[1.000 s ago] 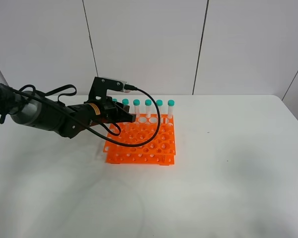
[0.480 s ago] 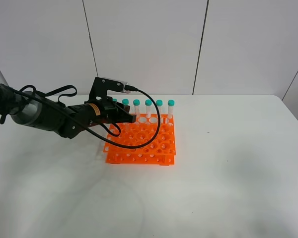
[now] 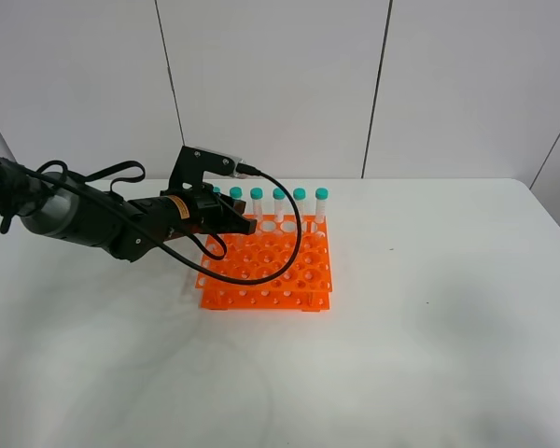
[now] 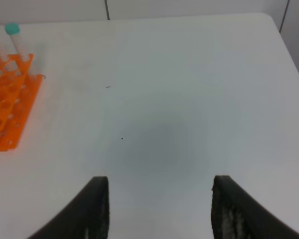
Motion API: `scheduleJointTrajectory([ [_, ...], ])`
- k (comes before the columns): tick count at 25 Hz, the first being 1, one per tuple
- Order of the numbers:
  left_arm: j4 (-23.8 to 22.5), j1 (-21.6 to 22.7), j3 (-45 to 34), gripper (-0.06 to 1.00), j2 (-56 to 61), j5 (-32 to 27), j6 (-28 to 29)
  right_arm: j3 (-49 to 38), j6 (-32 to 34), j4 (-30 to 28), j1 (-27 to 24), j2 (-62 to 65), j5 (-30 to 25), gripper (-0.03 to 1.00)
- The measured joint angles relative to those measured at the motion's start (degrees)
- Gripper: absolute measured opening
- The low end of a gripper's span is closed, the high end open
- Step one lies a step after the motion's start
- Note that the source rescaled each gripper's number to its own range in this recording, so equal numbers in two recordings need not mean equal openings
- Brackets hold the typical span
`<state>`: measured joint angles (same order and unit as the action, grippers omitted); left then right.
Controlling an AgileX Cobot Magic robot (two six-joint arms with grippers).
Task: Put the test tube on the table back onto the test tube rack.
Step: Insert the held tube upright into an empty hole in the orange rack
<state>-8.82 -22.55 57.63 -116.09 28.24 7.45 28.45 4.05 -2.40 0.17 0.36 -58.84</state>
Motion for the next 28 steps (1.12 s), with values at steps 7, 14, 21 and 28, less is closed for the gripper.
scheduleJointTrajectory([
  [7,-0.02,0.00,0.00,0.00,0.00,0.22,0.00,0.00,0.00,0.00,0.00,0.00,0.00,0.58],
  [14,-0.17,0.00,0.00,0.05,0.00,0.53,0.05,0.00,0.00,0.00,0.00,0.00,0.00,0.58],
  [21,-0.17,0.00,0.00,0.08,0.00,0.63,0.05,0.00,0.00,0.00,0.00,0.00,0.00,0.58],
  [28,-0.17,0.00,0.00,0.08,0.08,0.63,0.09,0.00,0.00,0.00,0.00,0.00,0.00,0.58],
])
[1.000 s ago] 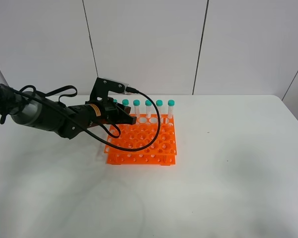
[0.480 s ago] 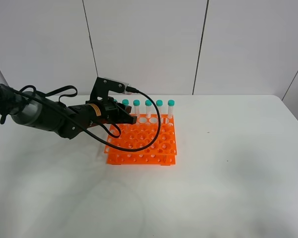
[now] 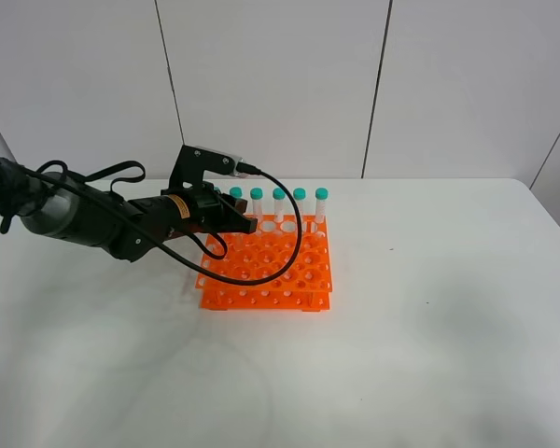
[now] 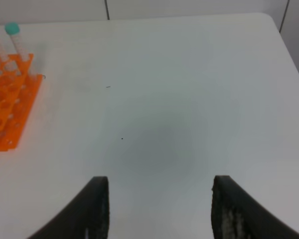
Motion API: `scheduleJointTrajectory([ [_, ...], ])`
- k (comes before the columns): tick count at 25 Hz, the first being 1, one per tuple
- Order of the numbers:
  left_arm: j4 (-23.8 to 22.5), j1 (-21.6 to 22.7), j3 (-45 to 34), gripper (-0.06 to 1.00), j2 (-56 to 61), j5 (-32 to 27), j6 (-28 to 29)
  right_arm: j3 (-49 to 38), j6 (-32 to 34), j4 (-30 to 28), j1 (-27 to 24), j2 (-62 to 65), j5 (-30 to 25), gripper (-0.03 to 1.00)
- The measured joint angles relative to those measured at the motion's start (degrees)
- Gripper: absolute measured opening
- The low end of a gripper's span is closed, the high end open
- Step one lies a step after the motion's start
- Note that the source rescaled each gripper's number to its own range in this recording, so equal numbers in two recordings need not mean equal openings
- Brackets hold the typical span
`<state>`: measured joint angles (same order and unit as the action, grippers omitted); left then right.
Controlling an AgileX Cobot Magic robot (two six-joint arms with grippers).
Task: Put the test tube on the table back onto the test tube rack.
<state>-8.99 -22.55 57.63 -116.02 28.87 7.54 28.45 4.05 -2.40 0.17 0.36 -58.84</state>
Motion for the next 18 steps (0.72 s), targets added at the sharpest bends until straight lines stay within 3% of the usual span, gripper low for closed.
scheduleJointTrajectory([
  [18,-0.11,0.42,-0.04,0.09,10.45,-6.02,0.48,0.00,0.00,0.00,0.00,0.00,0.00,0.58],
])
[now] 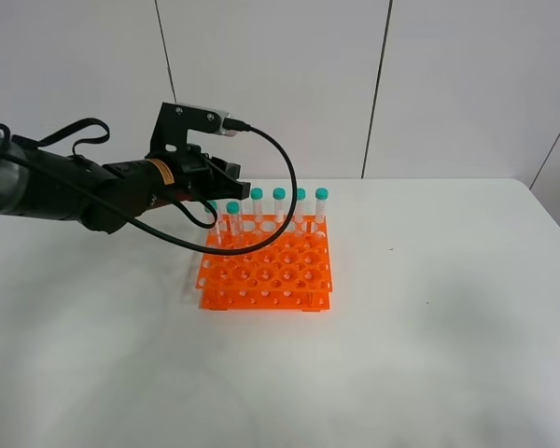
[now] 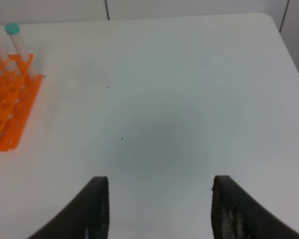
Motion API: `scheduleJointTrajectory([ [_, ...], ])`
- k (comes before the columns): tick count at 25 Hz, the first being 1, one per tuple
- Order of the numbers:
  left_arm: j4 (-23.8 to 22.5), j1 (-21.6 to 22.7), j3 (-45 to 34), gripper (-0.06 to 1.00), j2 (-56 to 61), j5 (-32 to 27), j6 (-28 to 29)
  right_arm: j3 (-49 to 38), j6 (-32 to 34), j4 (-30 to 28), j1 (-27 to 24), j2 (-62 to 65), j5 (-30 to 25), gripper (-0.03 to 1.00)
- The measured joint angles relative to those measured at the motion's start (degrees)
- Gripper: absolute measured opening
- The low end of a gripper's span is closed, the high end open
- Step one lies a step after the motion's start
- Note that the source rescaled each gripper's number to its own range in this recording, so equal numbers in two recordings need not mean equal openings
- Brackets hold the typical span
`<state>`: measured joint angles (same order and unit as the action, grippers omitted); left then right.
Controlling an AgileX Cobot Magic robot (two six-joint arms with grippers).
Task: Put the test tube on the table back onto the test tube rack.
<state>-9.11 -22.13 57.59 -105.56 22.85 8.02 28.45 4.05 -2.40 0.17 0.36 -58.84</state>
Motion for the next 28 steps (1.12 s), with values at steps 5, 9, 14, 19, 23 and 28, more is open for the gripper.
scheduleJointTrajectory([
  [5,-0.07,4.17,0.00,0.17,2.50,-4.01,-0.41,0.00,0.00,0.00,0.00,0.00,0.00,0.58],
  [9,-0.02,7.87,0.00,0.54,3.23,-8.47,-0.41,0.00,0.00,0.00,0.00,0.00,0.00,0.58],
  [14,-0.02,11.49,-0.15,0.95,4.15,-14.36,0.57,0.00,0.00,0.00,0.00,0.00,0.00,0.58],
  [19,-0.02,15.26,-3.09,0.99,7.20,-16.07,0.66,0.00,0.00,0.00,0.00,0.00,0.00,0.58],
  [23,-0.06,16.80,-5.66,1.00,9.57,-18.47,0.71,0.00,0.00,0.00,0.00,0.00,0.00,0.58],
  [28,0.06,16.87,-6.43,1.00,12.88,-23.87,0.60,0.00,0.00,0.00,0.00,0.00,0.00,0.58],
])
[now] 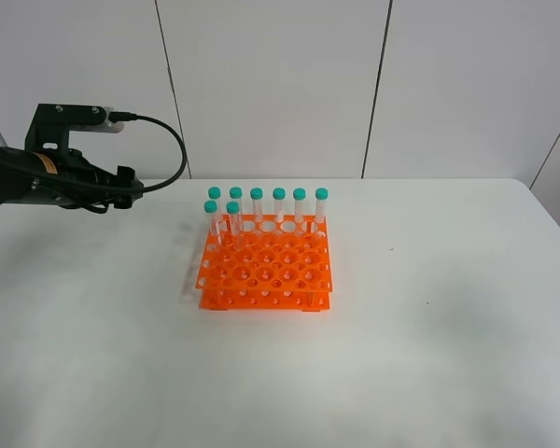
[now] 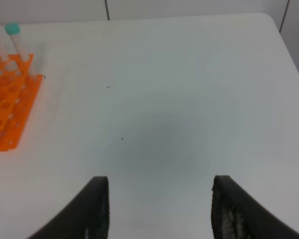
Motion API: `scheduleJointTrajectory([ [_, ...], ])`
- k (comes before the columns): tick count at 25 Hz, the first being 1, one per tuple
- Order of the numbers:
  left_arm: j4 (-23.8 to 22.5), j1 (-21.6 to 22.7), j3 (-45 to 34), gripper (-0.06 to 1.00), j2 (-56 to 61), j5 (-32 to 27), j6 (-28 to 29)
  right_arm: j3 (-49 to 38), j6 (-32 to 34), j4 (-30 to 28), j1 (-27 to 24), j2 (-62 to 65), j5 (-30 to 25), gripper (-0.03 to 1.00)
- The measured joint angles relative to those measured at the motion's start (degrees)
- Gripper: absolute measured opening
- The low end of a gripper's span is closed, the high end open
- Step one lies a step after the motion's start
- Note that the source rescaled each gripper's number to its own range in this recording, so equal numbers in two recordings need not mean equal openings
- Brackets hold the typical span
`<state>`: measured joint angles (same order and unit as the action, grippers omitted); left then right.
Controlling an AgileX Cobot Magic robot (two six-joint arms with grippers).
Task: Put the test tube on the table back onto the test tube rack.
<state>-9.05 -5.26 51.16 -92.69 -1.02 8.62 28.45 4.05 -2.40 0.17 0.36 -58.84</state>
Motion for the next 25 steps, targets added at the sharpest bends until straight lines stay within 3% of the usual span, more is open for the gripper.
scheduleJointTrajectory([
  [3,2.17,0.00,-0.52,1.00,2.92,-5.46,-3.56,0.00,0.00,0.00,0.00,0.00,0.00,0.58],
  [9,13.01,0.00,-1.83,1.00,9.40,-18.54,-18.24,0.00,0.00,0.00,0.00,0.00,0.00,0.58],
  [12,16.91,0.00,-3.17,1.00,12.49,-26.01,-22.50,0.00,0.00,0.00,0.00,0.00,0.00,0.58],
  [25,15.10,0.00,-3.51,1.00,23.61,-63.23,-22.20,0.00,0.00,0.00,0.00,0.00,0.00,0.58],
])
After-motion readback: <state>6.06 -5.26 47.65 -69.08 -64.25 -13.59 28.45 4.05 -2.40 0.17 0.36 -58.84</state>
